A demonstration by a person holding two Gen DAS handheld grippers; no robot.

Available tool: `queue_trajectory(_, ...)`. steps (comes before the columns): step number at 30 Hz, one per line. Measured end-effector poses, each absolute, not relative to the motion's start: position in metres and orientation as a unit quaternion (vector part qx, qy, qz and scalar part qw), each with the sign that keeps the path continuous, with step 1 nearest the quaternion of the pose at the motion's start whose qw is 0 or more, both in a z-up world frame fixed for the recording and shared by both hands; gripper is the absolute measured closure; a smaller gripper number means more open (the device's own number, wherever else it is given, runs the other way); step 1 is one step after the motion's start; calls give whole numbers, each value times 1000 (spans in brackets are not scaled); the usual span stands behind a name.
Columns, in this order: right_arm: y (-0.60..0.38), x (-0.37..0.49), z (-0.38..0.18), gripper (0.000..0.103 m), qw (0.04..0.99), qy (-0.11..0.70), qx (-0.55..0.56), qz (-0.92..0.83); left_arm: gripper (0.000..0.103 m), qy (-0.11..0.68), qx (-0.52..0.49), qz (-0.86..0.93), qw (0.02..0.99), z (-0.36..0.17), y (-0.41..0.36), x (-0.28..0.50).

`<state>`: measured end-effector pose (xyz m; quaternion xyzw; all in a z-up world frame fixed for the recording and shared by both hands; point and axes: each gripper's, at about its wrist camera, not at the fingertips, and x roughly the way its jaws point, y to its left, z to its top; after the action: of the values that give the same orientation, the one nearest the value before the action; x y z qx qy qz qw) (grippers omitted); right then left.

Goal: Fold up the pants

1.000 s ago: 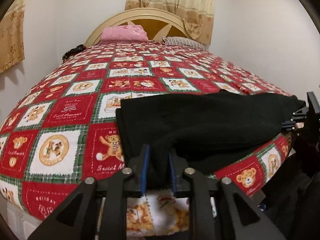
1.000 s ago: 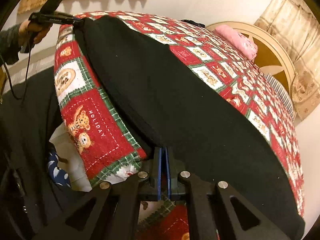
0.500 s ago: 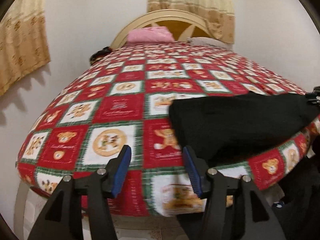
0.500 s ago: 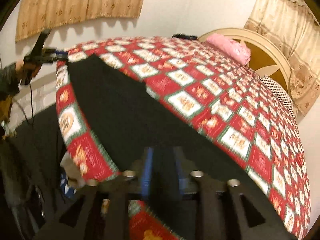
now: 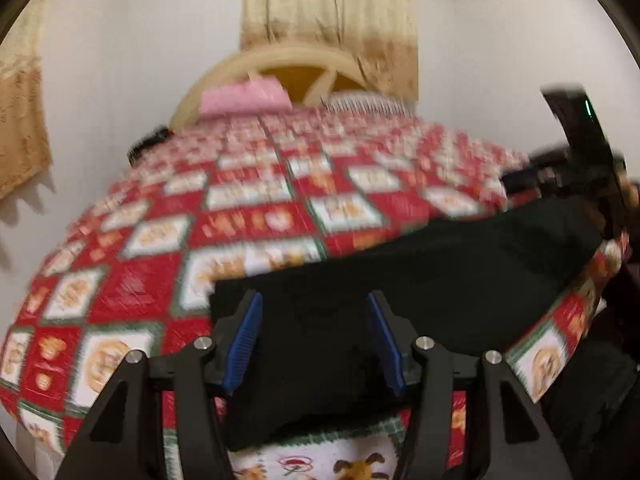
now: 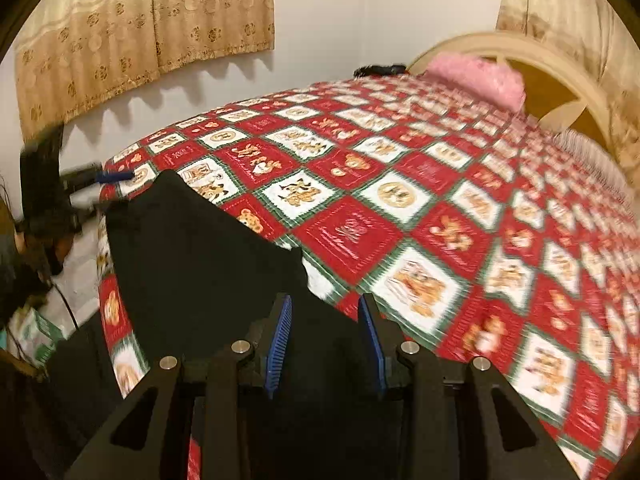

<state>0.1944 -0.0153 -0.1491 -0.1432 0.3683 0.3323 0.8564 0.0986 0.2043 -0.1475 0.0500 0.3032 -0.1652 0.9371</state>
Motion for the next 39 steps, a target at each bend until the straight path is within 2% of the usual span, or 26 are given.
queue_trajectory(2, -9, 205, -156, 67, 849, 383, -126, 342, 46, 340, 62, -167, 923, -169, 203, 101)
queue_trajectory(9, 4, 243, -182, 67, 824, 432, -29, 366, 44, 318, 59, -157, 933, -166, 211, 84)
queue_trajectory(10, 5, 249, -184, 67, 819, 440, -16, 368, 42, 315, 59, -153, 935, -165, 212, 84)
queue_trajectory(12, 8, 262, -191, 67, 806, 459, 24, 373, 32, 313, 58, -144, 937, -166, 212, 85)
queue_trajectory(14, 12, 272, -201, 67, 788, 484, 53, 377, 32, 317, 54, -141, 936, -167, 214, 89)
queue_trajectory(15, 14, 275, -208, 81, 775, 501, 68, 379, 32, 316, 53, -141, 937, -169, 214, 90)
queue_trajectory(17, 19, 274, -210, 95, 774, 505, 66, 376, 32, 317, 54, -139, 937, -169, 212, 92)
queue_trajectory(22, 18, 277, -209, 97, 802, 496, 46, 331, 32, 323, 58, -133, 935, -164, 206, 92)
queue_trajectory(25, 17, 282, -214, 97, 797, 498, 51, 338, 32, 311, 74, -141, 937, -149, 191, 85)
queue_trajectory(27, 9, 279, -210, 82, 799, 495, 60, 337, 32, 298, 88, -157, 937, -137, 175, 78)
queue_trajectory(28, 3, 277, -207, 69, 802, 494, 59, 331, 32, 292, 97, -166, 937, -132, 165, 75)
queue_trajectory(29, -8, 270, -199, 66, 809, 487, 57, 324, 32, 288, 103, -176, 936, -129, 157, 73)
queue_trajectory(33, -70, 234, -170, 66, 832, 466, 57, 295, 32, 284, 140, -240, 918, -123, 105, 66)
queue_trajectory(39, -227, 144, -135, 66, 876, 439, 100, 170, 32, 277, 199, -342, 876, -130, 17, 61)
